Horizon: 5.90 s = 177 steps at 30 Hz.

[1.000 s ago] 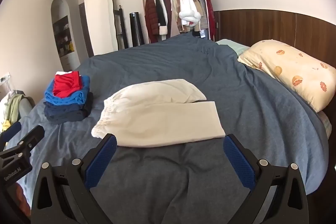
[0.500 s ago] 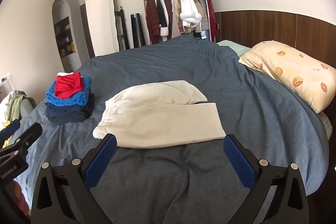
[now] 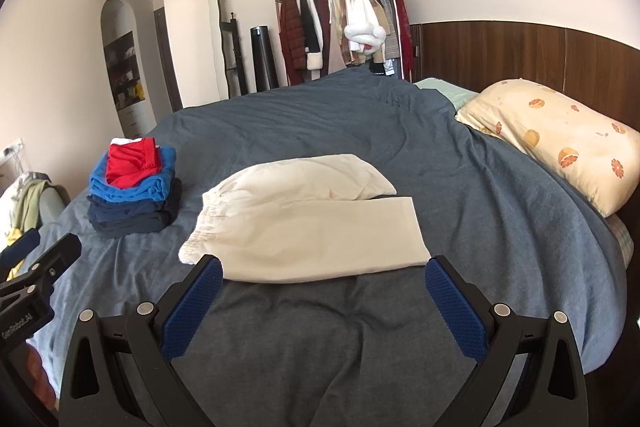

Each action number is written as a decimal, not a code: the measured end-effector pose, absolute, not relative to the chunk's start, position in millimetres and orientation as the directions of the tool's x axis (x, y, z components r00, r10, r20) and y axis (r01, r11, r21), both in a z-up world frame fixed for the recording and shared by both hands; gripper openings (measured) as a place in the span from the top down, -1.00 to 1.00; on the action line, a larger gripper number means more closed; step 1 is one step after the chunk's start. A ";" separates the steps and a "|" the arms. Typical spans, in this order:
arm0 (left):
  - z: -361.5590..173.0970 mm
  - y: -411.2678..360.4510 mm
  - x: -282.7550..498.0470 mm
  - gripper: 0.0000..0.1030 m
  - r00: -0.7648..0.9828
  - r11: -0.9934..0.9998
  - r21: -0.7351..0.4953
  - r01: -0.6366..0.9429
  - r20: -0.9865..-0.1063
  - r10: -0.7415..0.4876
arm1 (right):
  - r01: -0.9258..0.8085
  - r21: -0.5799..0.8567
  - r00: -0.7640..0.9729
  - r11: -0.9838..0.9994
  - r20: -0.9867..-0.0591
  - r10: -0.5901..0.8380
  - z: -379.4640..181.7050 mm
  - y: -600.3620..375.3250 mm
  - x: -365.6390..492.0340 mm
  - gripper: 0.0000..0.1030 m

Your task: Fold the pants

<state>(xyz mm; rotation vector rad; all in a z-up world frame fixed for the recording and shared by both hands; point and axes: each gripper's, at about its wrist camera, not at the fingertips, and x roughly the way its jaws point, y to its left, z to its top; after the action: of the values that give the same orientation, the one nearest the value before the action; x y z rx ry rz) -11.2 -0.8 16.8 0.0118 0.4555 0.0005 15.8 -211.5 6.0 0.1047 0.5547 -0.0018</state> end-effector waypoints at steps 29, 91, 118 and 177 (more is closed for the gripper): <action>15.8 0.8 -11.5 -1.00 0.897 1.000 0.007 0.005 -0.441 -0.001 | 0.027 0.098 0.848 0.995 -0.529 0.029 7.8 -208.0 15.8 -0.99; -105.9 34.8 143.3 -0.56 0.759 1.000 0.017 -0.019 -0.650 0.026 | 0.210 0.239 0.686 0.948 -0.727 0.031 -125.7 -219.9 146.8 -0.85; -161.3 27.7 205.9 0.36 0.592 0.986 -0.150 -0.077 -0.802 -0.076 | 0.314 0.226 0.570 0.922 -0.821 0.007 -163.2 -241.7 185.2 0.26; -66.8 42.9 384.7 0.68 0.360 0.971 -0.155 -0.182 -0.930 -0.081 | 0.259 0.231 0.512 0.938 -0.856 0.069 -31.1 -236.0 412.3 0.93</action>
<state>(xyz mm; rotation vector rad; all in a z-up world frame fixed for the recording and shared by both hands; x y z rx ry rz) 384.7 42.9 -66.8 -0.2480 1.2045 0.0662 412.3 -236.0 -31.1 0.3520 1.0330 -0.1174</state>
